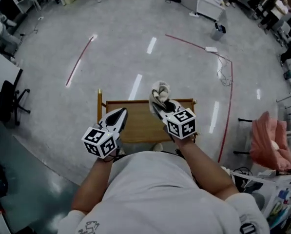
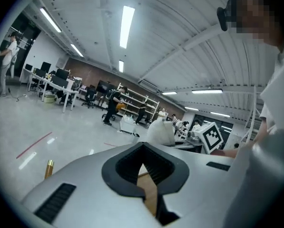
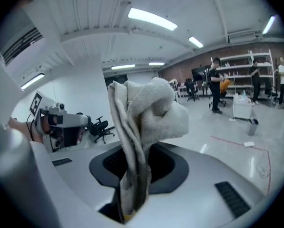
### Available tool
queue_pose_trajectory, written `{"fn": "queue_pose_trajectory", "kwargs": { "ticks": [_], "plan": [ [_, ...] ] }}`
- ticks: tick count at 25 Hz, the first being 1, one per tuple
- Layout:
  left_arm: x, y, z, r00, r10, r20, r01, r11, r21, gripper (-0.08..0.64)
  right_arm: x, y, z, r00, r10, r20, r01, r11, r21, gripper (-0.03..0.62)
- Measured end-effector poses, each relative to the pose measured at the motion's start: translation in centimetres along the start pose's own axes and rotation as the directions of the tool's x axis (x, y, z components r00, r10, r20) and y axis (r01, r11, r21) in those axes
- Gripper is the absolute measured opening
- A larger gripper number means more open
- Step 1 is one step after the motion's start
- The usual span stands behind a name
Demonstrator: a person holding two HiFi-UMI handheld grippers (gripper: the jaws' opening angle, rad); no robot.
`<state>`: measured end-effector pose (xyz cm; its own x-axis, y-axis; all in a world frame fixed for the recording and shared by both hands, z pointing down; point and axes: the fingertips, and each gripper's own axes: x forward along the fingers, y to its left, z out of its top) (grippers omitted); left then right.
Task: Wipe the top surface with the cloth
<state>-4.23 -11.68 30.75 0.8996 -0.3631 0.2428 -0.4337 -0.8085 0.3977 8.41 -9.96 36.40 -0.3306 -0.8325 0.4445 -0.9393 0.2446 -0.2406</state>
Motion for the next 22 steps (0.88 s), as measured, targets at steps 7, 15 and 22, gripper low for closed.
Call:
{"fn": "queue_pose_trajectory", "kwargs": {
  "ticks": [7,15,22],
  "plan": [
    [2.8,-8.0,3.5,0.995,-0.081,0.049,0.078,0.995,0.062,0.006,-9.0,0.9,7.1,0.969,0.021,0.247,-0.003,0.997,-0.072,0.101],
    [-0.4,-12.3,5.1,0.986,-0.145,0.082,0.137,0.986,0.091,0.006,-12.4,5.6,8.8,0.944,0.125,0.306,-0.081,0.985,-0.154,0.1],
    [-4.0,-16.3,5.8,0.961,-0.273,0.044,0.262,0.95,0.169,0.006,-16.7,10.2,9.8,0.914,0.06,0.4,-0.002,0.99,-0.143,0.101]
  ]
}}
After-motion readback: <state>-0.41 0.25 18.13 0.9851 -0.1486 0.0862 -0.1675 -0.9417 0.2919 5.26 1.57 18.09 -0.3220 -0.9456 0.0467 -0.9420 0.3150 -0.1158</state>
